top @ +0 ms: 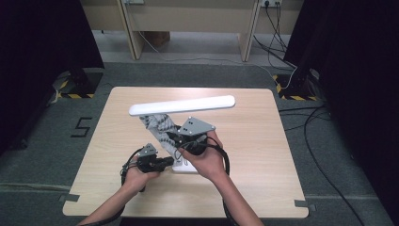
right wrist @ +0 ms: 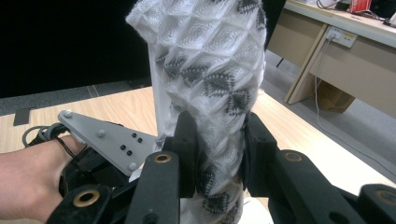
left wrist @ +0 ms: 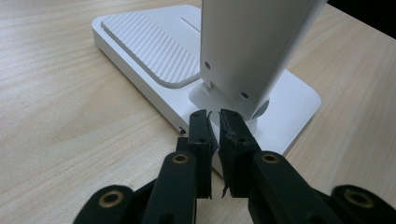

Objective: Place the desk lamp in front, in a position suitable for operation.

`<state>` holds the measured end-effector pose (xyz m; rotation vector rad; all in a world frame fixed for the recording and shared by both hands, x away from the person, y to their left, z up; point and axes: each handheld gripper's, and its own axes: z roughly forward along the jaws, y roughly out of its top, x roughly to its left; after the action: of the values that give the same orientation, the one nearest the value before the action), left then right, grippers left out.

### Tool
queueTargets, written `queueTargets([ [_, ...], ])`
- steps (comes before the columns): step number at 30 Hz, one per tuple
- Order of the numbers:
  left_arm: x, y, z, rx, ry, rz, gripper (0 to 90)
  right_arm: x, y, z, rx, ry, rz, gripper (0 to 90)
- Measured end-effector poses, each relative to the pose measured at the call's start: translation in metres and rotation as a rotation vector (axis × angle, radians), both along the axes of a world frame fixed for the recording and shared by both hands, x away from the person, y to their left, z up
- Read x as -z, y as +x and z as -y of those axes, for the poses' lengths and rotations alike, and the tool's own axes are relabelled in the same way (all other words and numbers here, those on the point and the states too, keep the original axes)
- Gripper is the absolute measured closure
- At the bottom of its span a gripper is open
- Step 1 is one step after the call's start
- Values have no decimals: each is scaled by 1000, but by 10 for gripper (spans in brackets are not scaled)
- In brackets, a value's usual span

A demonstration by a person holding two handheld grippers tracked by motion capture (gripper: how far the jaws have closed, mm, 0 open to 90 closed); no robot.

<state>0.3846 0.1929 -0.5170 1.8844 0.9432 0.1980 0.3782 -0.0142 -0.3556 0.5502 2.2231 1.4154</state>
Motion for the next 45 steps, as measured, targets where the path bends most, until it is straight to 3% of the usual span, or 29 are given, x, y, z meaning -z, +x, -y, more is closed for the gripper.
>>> queueTargets([
  [14,0,-1,0,10,11,16,835,18,8,0,-1,-24,-24,716],
  [21,-1,-1,1,12,22,12,836,31,10,3,0,-61,-47,715],
  [30,-1,-2,1,12,31,13,836,48,10,11,26,-106,-107,715],
  [45,-2,-2,2,13,36,14,836,82,12,20,23,-172,-180,718],
])
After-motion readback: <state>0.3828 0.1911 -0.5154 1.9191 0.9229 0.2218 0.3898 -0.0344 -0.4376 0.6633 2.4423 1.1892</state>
